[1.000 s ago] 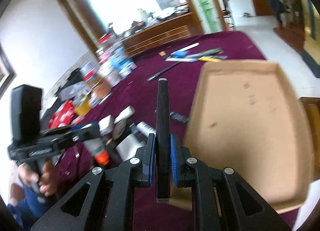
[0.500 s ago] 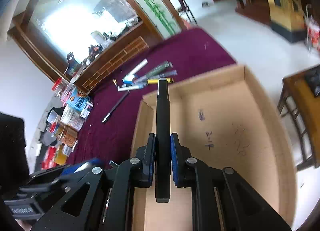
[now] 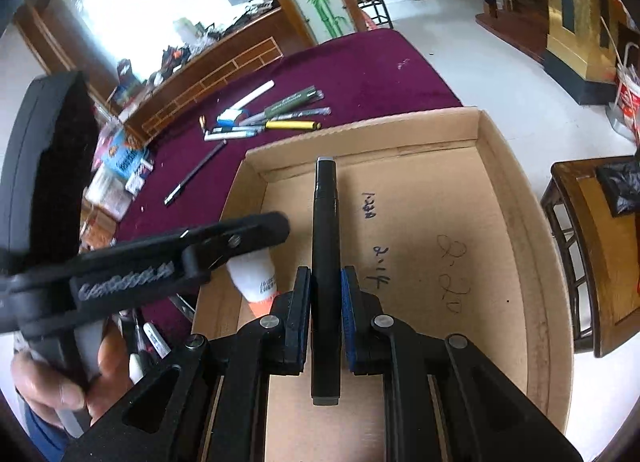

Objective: Organize rigid objects
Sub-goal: 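Carry the bottle and marker into the cardboard box and open both grippers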

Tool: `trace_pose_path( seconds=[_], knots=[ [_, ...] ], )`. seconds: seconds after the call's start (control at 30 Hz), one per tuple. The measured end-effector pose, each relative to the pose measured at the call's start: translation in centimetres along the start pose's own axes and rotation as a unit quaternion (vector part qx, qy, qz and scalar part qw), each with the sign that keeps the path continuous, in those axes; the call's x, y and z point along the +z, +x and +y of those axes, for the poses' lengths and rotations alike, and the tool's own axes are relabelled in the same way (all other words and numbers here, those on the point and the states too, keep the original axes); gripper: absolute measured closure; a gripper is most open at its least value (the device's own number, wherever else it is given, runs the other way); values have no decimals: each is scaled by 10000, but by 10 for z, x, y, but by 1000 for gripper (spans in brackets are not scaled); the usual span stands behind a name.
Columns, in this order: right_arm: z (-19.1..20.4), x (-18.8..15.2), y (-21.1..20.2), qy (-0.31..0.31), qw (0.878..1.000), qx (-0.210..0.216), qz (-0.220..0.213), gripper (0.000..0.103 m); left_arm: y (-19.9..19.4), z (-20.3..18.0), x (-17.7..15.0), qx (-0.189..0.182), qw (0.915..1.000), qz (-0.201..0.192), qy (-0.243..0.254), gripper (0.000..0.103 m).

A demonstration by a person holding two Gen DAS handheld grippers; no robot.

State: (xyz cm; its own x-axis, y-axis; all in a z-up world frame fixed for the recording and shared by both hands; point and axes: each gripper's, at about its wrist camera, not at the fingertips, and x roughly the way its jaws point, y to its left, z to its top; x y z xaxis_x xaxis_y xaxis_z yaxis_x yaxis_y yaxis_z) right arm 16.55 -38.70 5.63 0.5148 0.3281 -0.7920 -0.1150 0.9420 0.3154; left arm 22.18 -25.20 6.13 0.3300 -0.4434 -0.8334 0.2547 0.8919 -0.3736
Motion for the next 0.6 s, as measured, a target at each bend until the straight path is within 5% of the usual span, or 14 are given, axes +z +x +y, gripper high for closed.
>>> trace_pose_path(
  seconds=[0.6],
  knots=[
    [5, -4, 14, -55, 9992, 140, 357, 90, 9, 8, 8, -21, 9998, 11, -200, 79]
  ],
)
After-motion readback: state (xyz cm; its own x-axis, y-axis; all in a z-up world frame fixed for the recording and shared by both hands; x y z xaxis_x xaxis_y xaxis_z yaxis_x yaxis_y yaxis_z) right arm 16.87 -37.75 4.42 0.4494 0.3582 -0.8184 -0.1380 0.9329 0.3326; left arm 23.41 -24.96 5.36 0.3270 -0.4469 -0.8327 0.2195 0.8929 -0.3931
